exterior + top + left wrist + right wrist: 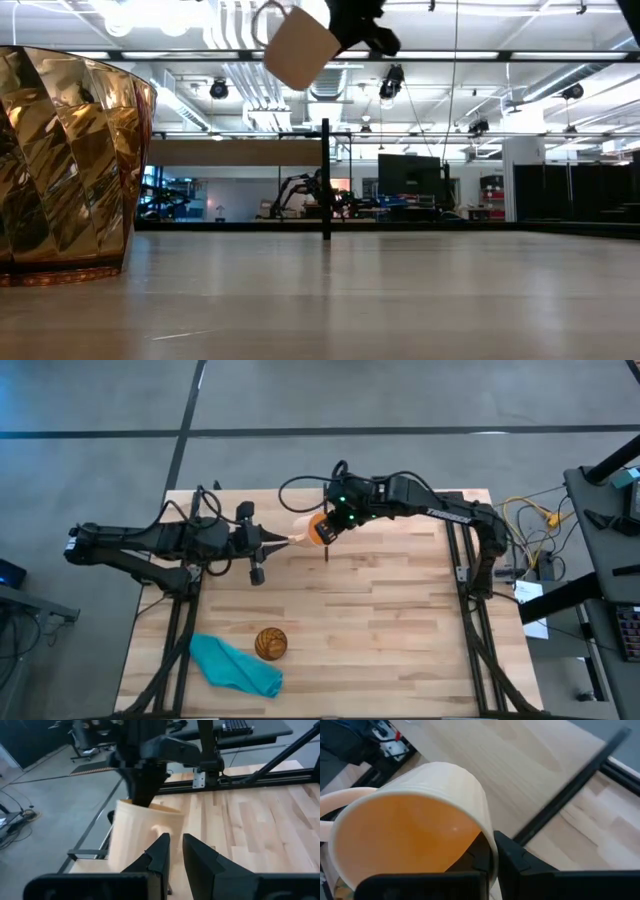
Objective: Stack small to large cups/mugs on shelf
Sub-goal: Put the yellow mug on the shelf
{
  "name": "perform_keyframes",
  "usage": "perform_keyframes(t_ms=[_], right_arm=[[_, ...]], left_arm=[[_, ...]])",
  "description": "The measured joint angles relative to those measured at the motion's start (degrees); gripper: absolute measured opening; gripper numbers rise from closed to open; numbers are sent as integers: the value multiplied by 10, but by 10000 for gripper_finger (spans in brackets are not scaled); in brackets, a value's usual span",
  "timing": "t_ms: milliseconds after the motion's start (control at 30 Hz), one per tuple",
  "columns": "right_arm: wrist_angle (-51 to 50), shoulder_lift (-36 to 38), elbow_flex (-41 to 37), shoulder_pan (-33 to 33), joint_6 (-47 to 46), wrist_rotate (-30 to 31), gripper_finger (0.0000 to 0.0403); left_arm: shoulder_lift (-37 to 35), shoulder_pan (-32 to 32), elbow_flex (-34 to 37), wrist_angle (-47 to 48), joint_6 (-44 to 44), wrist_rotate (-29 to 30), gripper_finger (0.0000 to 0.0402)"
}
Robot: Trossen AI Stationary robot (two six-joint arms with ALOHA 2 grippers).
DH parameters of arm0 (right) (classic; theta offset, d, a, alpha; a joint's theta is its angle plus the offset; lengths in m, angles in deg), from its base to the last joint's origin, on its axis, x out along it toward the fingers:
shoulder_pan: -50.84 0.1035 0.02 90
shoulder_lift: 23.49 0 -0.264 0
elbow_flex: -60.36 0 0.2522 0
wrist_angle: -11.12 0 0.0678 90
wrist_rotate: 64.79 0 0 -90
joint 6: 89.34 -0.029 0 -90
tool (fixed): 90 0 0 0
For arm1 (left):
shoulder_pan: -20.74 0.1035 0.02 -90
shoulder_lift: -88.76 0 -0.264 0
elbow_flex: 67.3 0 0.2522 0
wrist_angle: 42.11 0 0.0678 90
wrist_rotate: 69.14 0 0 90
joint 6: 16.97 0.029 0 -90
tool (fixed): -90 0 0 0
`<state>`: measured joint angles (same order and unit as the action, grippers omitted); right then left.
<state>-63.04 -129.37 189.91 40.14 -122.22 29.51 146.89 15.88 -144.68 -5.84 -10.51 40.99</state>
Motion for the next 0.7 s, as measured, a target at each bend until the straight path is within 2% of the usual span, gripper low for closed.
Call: perform_keyframes(t_ms=[167,367,700], right_arm=[[-3,-28,53,-4,32,-1,9],[-9,-48,102,-7,52,0,9],[-56,-61,105,-11,71,-4,8]], left_arm=[[0,0,0,2,-1,1,38],[0,0,-1,2,-1,38,38],[-2,1,-4,0,11,46,38]])
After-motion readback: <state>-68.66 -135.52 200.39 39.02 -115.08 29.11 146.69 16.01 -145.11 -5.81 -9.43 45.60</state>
